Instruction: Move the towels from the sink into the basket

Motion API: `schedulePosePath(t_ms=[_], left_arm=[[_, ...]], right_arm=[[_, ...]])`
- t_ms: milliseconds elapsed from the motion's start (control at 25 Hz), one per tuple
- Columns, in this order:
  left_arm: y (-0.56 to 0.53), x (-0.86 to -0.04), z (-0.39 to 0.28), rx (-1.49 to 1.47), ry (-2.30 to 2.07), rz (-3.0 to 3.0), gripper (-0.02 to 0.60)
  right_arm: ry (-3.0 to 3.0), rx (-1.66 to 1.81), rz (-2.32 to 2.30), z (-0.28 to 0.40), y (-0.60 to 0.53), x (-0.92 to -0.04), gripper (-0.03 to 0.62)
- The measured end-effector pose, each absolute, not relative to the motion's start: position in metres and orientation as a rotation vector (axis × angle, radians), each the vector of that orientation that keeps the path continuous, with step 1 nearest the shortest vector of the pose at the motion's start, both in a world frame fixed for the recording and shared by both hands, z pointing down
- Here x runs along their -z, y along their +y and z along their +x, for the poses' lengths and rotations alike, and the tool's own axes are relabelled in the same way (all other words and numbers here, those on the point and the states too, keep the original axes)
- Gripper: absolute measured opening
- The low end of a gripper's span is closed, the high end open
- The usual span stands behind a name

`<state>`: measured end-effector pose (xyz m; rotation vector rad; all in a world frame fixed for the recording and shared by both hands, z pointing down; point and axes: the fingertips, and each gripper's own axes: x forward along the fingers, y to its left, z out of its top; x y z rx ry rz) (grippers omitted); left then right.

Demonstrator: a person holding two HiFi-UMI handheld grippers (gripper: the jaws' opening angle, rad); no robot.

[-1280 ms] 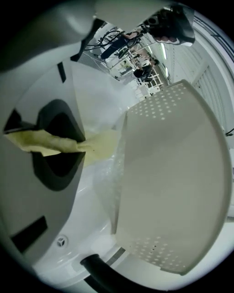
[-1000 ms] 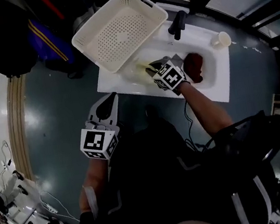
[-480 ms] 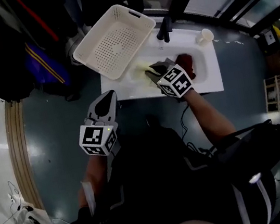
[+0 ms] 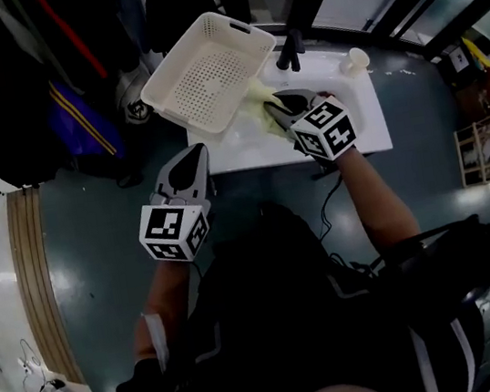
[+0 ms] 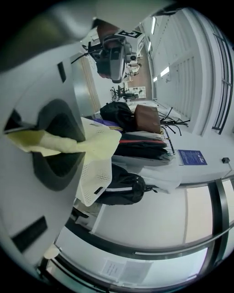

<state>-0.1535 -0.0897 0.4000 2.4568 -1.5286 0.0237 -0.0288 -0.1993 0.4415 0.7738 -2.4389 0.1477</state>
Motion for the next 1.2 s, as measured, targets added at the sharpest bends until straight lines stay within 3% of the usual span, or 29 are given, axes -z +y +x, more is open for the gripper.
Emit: schedulePosePath(t_ms=[680,1200], left_arm=[[-0.179,-0.381,-0.176,-0.029,-1.673,2.348,0.003],[-0.247,-0.397,-0.184,-0.092,-1.840,2.155,0.003]], right_arm=[[-2.467,-0.095,0.754,-0.090,-0.351,-0.423,0.063],[-2.244,-0.241,0.637,-0.133,-0.462,-0.531,0.064]])
